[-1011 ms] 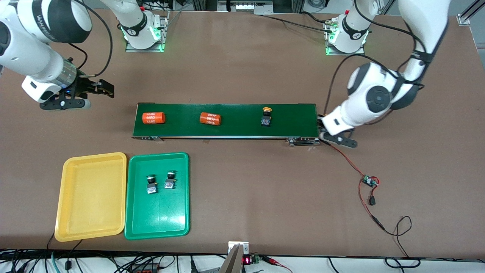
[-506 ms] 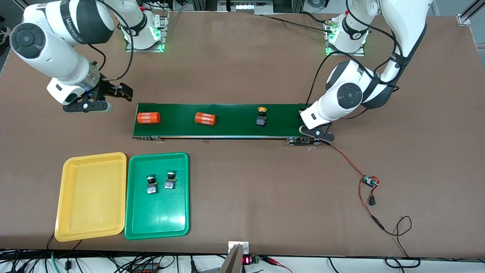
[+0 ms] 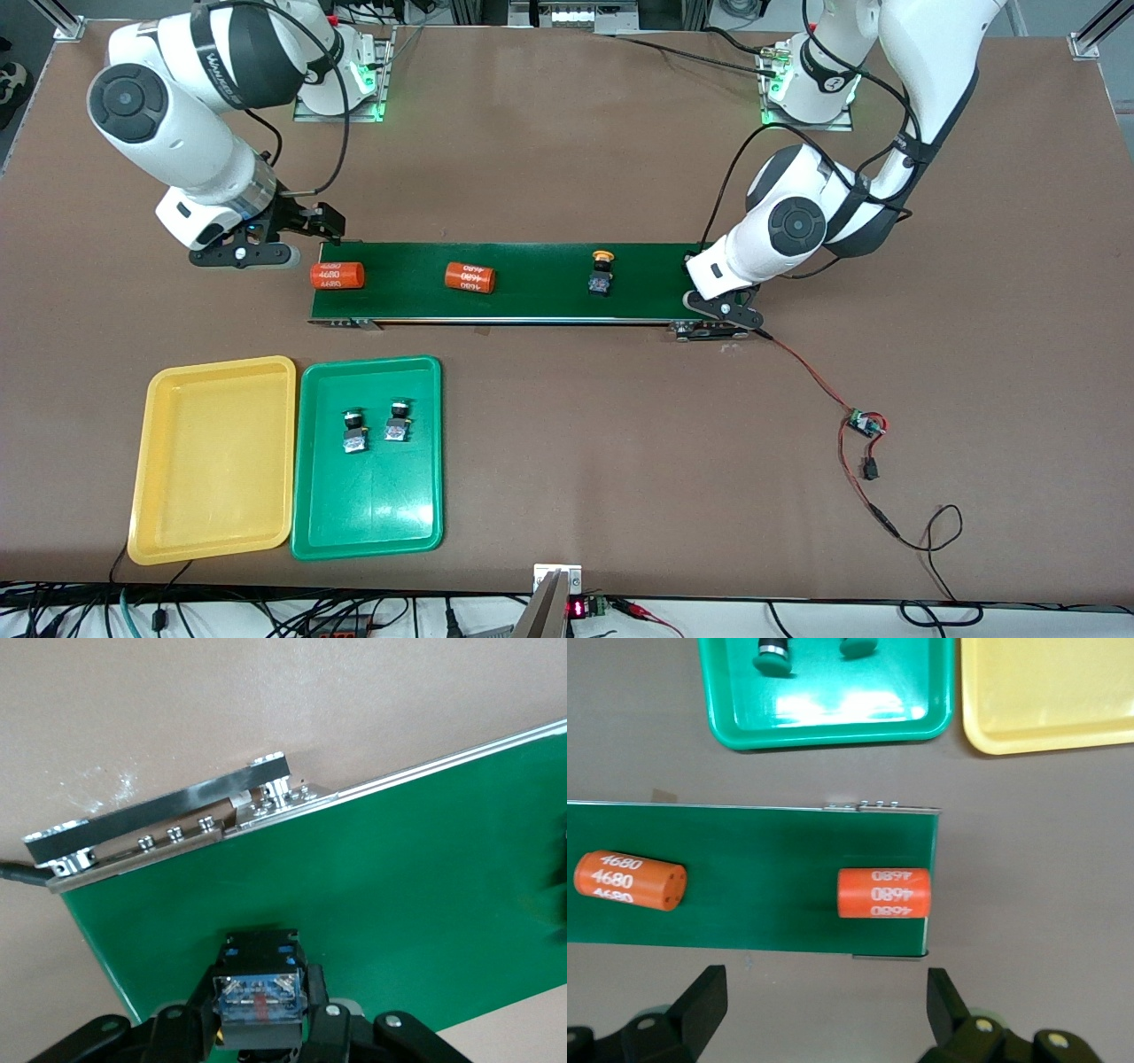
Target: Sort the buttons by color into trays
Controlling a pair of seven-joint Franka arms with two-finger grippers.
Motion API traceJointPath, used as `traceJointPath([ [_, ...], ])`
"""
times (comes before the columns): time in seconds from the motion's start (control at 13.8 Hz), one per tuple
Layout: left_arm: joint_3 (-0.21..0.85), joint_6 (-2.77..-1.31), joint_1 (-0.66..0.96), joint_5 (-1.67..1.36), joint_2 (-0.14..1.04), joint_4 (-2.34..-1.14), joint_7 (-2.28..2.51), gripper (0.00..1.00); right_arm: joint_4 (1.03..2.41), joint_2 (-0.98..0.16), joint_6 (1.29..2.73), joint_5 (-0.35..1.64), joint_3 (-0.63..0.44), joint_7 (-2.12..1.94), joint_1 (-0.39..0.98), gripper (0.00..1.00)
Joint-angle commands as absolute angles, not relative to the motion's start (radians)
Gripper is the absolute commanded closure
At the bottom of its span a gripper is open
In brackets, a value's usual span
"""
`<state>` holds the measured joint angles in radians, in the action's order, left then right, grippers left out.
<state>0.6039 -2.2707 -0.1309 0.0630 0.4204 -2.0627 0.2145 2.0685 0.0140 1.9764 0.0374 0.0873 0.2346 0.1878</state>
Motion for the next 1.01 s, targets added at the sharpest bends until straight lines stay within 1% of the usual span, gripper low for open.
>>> traceJointPath([
  [0.0, 0.591, -2.276, -0.118, 0.067, 0.422, -2.060, 0.218, 0.46, 2.068, 0.008, 2.005, 0.106, 0.081, 0.245, 0.196, 0.00],
  [0.07, 0.588, -2.275, -0.118, 0.069, 0.414, -2.060, 0.209, 0.00, 2.068, 0.003, 2.009, 0.106, 0.081, 0.245, 0.199, 0.00],
  [0.29, 0.583, -2.254, -0.123, 0.067, 0.327, -2.051, 0.209, 0.00, 2.068, -0.002, 2.028, 0.106, 0.081, 0.252, 0.207, 0.00],
  [0.36, 0.566, -2.238, -0.124, 0.064, 0.299, -2.043, 0.209, 0.00, 2.068, -0.005, 2.040, 0.107, 0.081, 0.255, 0.218, 0.00],
  [0.43, 0.527, -2.237, -0.124, 0.066, 0.278, -2.024, 0.209, 0.00, 2.069, -0.006, 2.055, 0.106, 0.081, 0.267, 0.224, 0.00],
  [0.65, 0.404, -2.221, -0.124, 0.066, 0.261, -1.970, 0.209, 0.00, 2.068, -0.024, 2.095, 0.106, 0.081, 0.374, 0.270, 0.00],
  [0.94, 0.264, -2.070, -0.124, 0.066, 0.261, -1.794, 0.207, 0.00, 2.068, -0.049, 2.135, 0.106, 0.081, 0.448, 0.320, 0.00],
])
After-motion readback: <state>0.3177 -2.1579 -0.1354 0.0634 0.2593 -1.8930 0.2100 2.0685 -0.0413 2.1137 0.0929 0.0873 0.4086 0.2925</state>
